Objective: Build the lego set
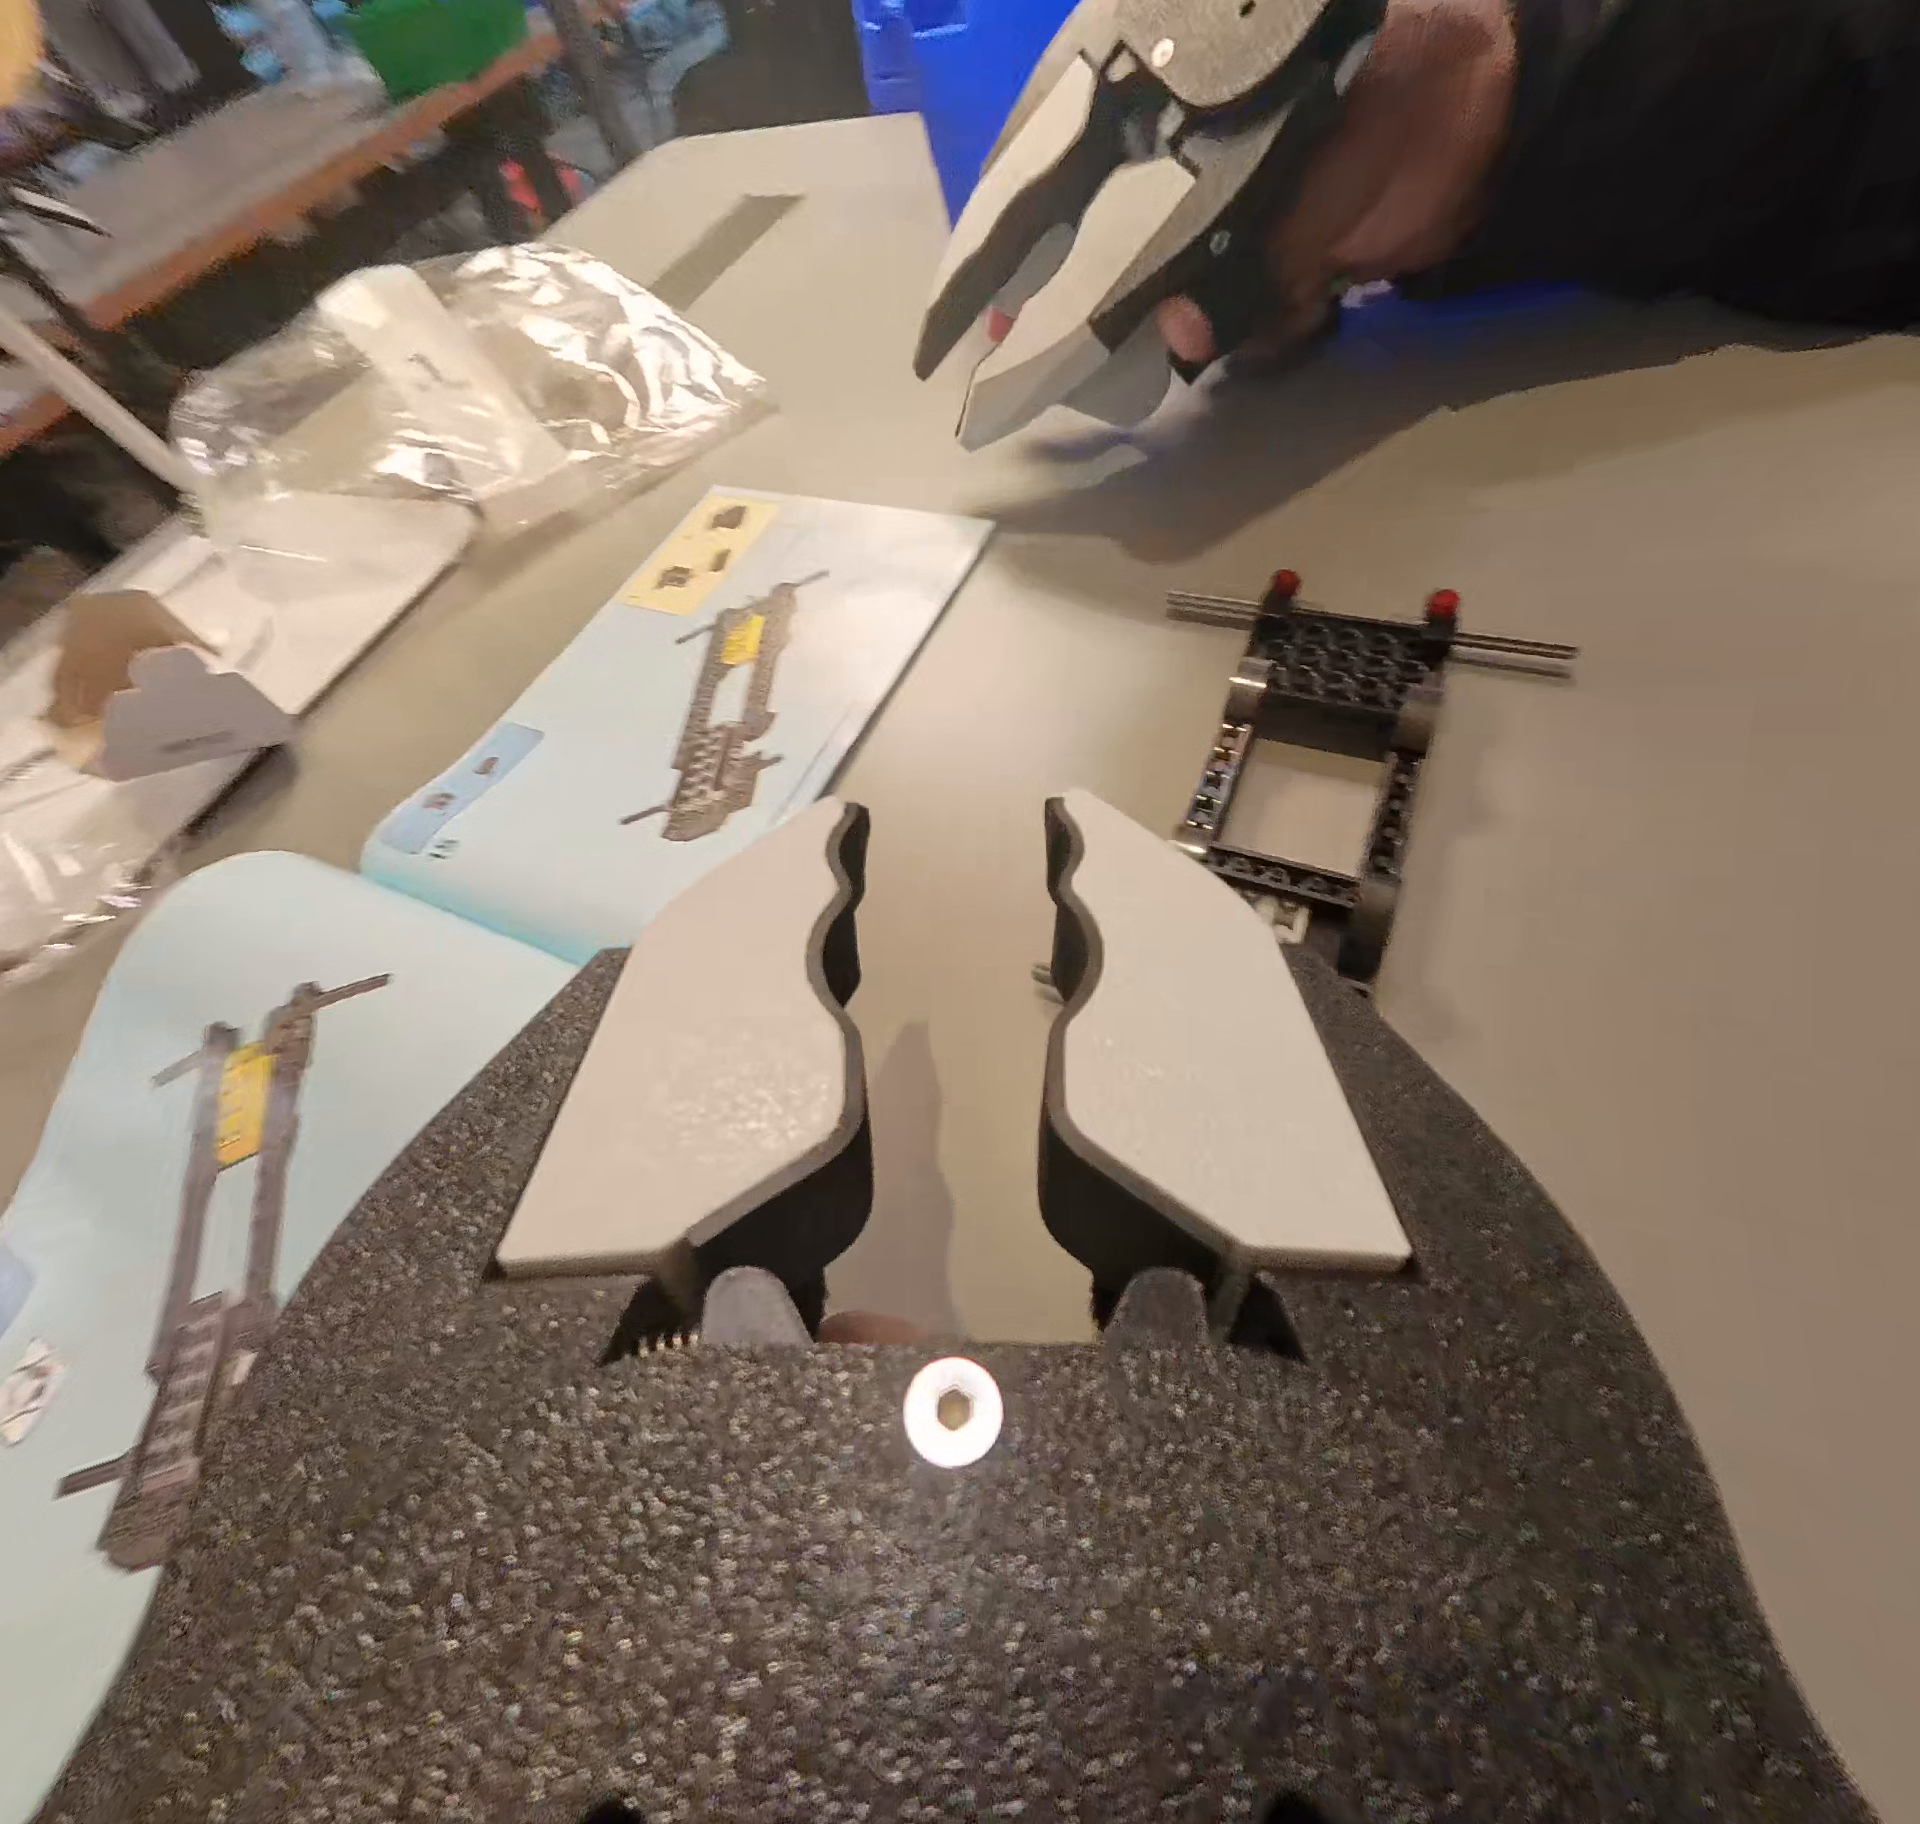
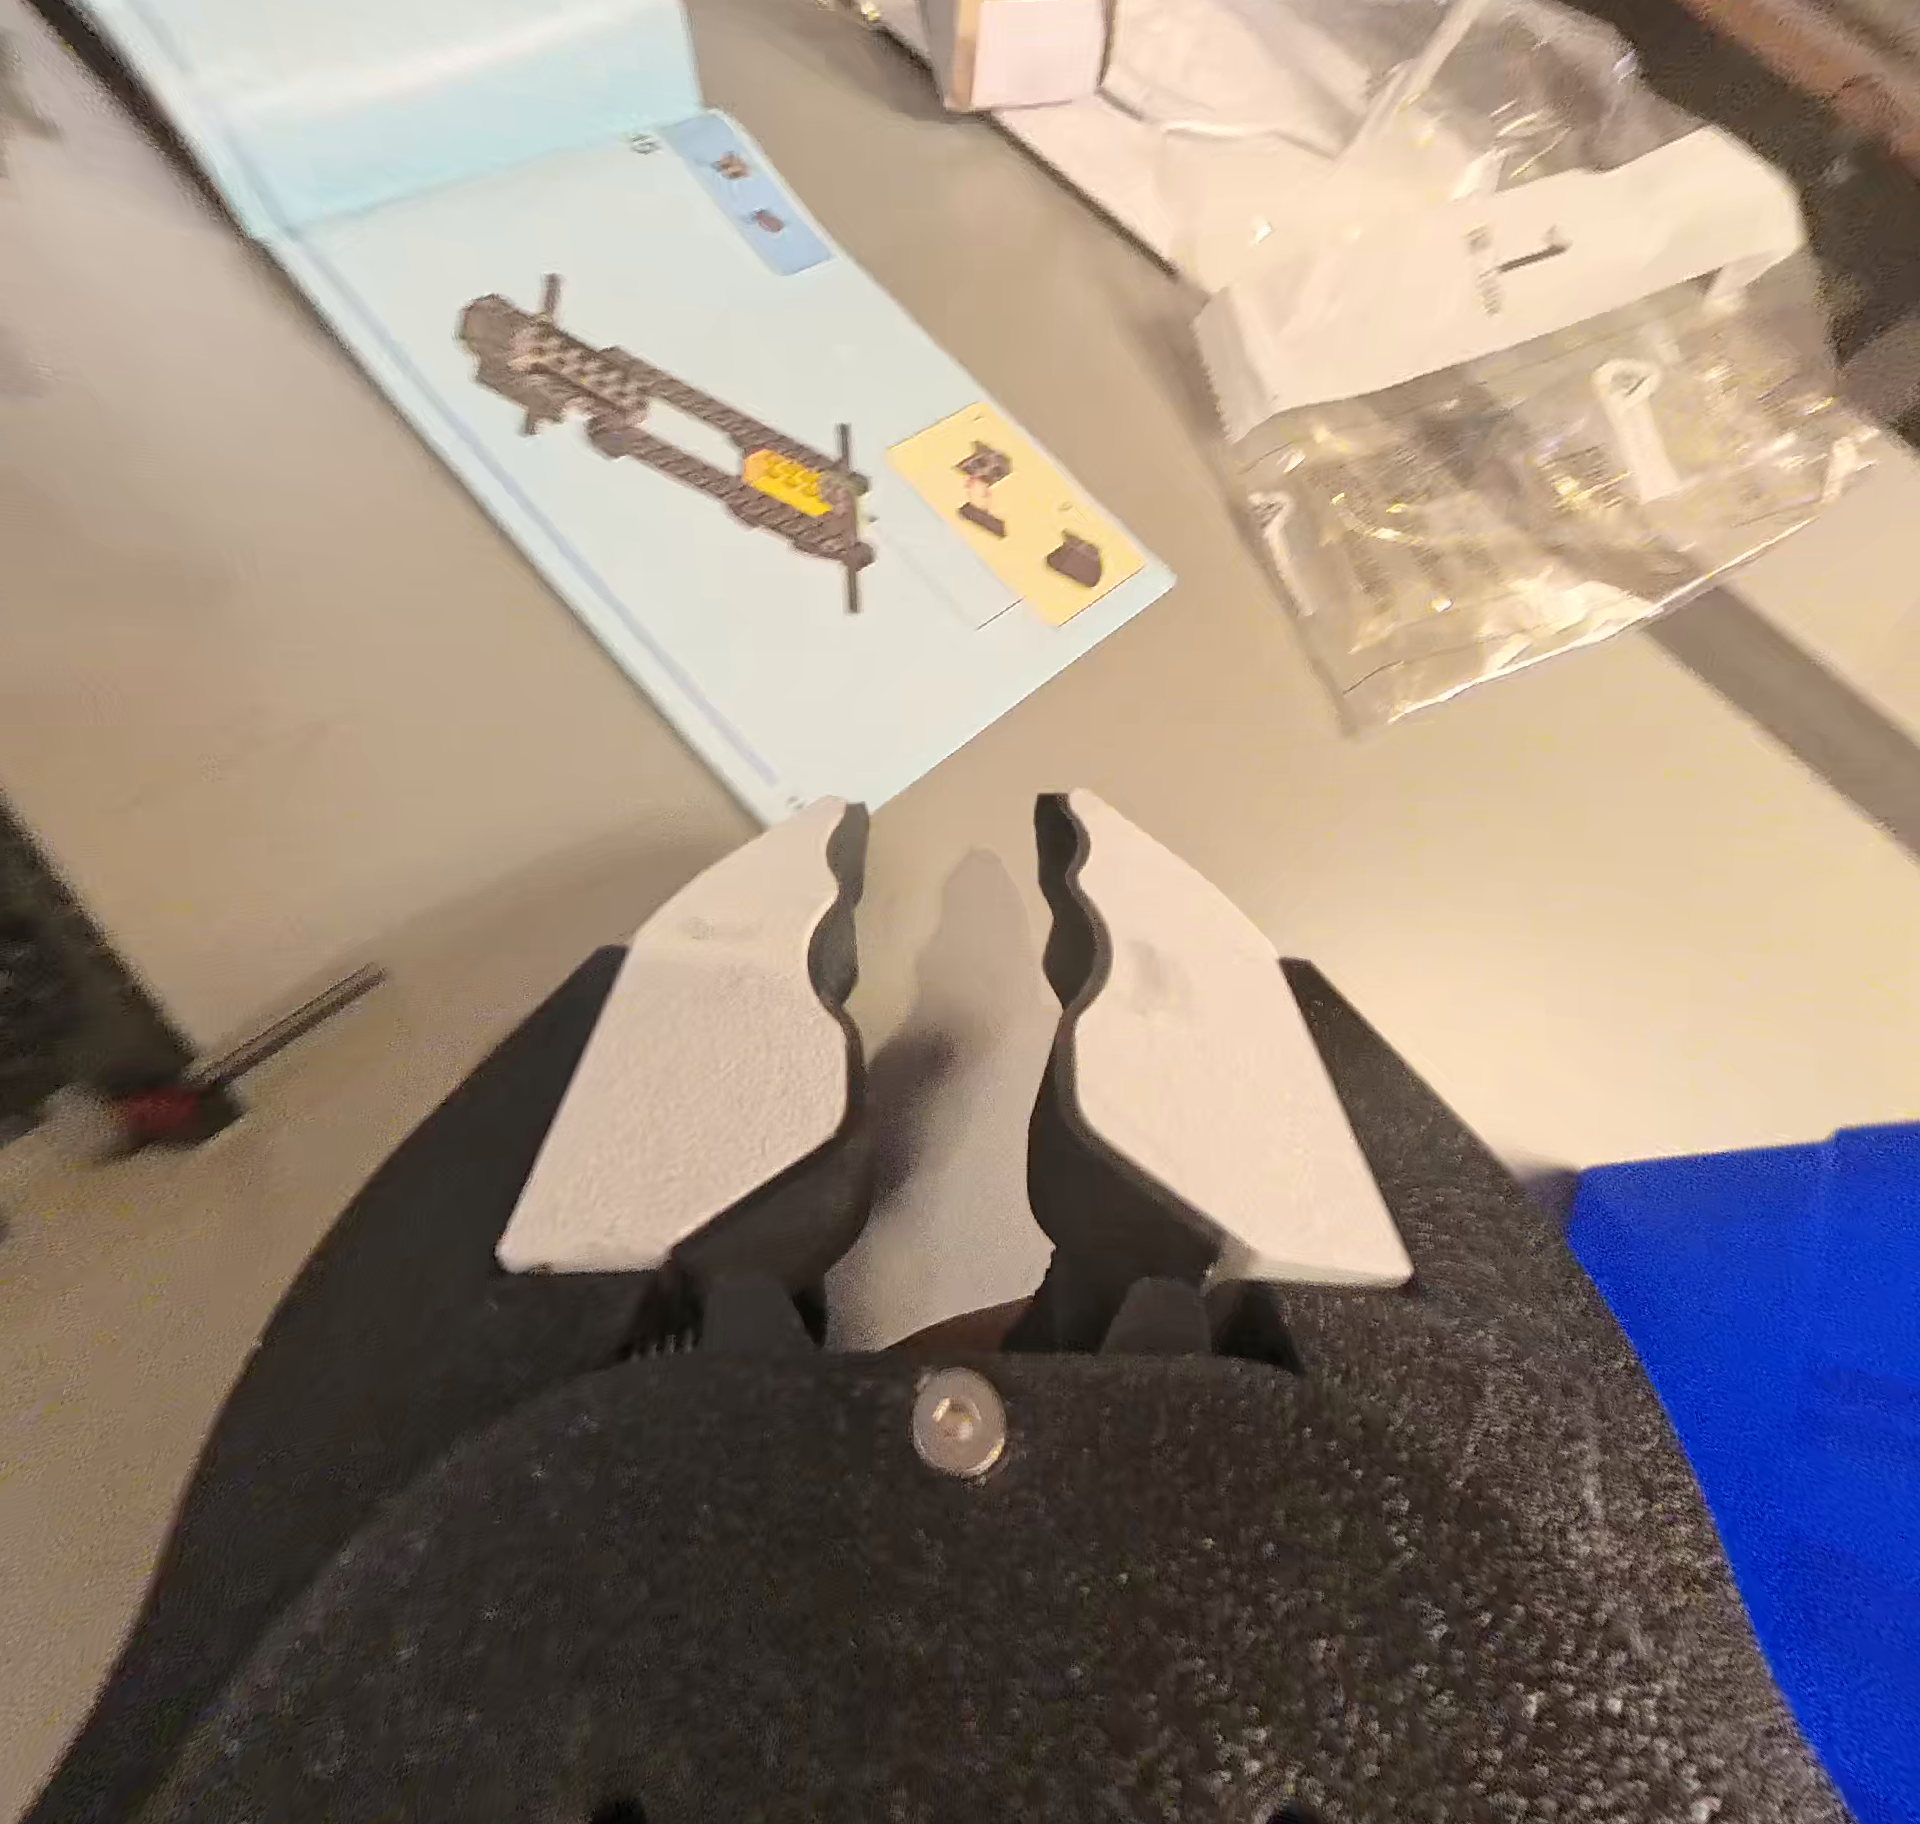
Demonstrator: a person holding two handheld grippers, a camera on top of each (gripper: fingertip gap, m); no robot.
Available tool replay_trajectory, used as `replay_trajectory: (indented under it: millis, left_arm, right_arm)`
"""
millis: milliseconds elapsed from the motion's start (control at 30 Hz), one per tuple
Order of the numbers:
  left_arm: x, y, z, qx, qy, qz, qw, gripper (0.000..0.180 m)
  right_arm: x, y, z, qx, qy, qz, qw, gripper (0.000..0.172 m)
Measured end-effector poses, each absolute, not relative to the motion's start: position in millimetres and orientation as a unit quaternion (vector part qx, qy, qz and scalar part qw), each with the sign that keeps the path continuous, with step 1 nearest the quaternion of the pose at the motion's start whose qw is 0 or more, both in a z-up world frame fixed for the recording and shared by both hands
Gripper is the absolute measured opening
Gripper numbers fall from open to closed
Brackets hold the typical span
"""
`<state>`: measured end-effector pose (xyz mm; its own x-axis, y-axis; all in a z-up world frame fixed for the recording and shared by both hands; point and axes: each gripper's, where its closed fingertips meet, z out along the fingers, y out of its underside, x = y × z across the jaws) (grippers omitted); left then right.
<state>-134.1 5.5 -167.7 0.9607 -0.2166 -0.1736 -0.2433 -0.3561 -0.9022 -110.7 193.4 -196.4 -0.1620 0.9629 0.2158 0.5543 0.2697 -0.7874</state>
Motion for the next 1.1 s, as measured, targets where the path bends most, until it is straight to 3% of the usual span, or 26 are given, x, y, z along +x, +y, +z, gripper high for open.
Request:
replay_trajectory:
  millis: [233, 400, 633, 833, 1100]
  left_arm:
    - [-120, -15, -188, -0.862, 0.147, -0.128, 0.468, 0.060]
    - [-110, -29, -202, -0.876, 0.190, -0.139, 0.421, 0.069]
    - [-100, -35, -214, -0.892, 0.199, -0.151, 0.378, 0.072]
    - [-101, -32, -218, -0.896, 0.200, -0.136, 0.372, 0.071]
    - [-103, -31, -218, -0.898, 0.195, -0.129, 0.373, 0.069]
  right_arm:
    - [-48, 144, -201, -0.493, -0.759, 0.359, 0.229, 0.040]
    - [-22, 125, -207, -0.447, -0.787, 0.375, 0.199, 0.044]
    - [-25, 106, -206, -0.423, -0.801, 0.378, 0.193, 0.045]
    - [-32, 73, -174, -0.378, -0.799, 0.433, 0.178, 0.048]
    - [-41, 40, -197, -0.316, -0.885, 0.322, 0.115, 0.063]
